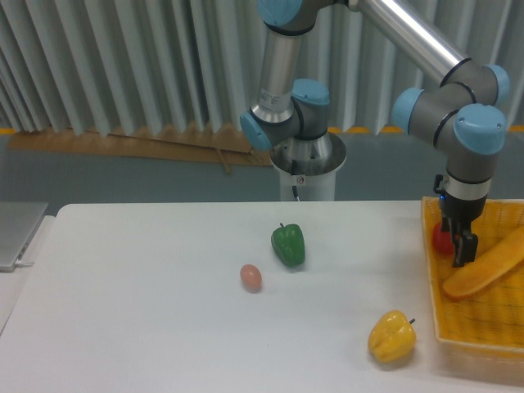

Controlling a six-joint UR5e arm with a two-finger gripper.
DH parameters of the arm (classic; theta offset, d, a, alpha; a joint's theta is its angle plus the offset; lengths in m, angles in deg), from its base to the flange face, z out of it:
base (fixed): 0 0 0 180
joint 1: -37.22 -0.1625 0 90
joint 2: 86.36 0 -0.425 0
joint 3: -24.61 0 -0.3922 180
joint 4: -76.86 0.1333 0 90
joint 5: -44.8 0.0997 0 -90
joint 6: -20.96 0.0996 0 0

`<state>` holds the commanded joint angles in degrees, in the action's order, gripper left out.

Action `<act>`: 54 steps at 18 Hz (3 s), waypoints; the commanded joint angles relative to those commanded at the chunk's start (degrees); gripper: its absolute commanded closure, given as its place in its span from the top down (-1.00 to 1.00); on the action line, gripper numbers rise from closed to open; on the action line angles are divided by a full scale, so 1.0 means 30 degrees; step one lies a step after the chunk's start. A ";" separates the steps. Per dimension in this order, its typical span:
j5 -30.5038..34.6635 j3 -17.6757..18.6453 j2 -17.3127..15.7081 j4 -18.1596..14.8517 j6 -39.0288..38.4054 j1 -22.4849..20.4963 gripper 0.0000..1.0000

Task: Place the green peppers in a basket

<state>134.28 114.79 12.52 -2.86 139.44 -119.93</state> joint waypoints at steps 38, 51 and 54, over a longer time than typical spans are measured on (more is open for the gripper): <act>0.0145 -0.0322 -0.1230 -0.2108 -0.5920 0.2521 1.00; 0.0672 -0.0322 -0.1026 -0.2022 -0.1818 0.0352 1.00; 0.0731 -0.0322 -0.1025 -0.1992 -0.0620 0.0001 1.00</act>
<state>136.47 113.82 9.44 -8.84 137.57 -119.92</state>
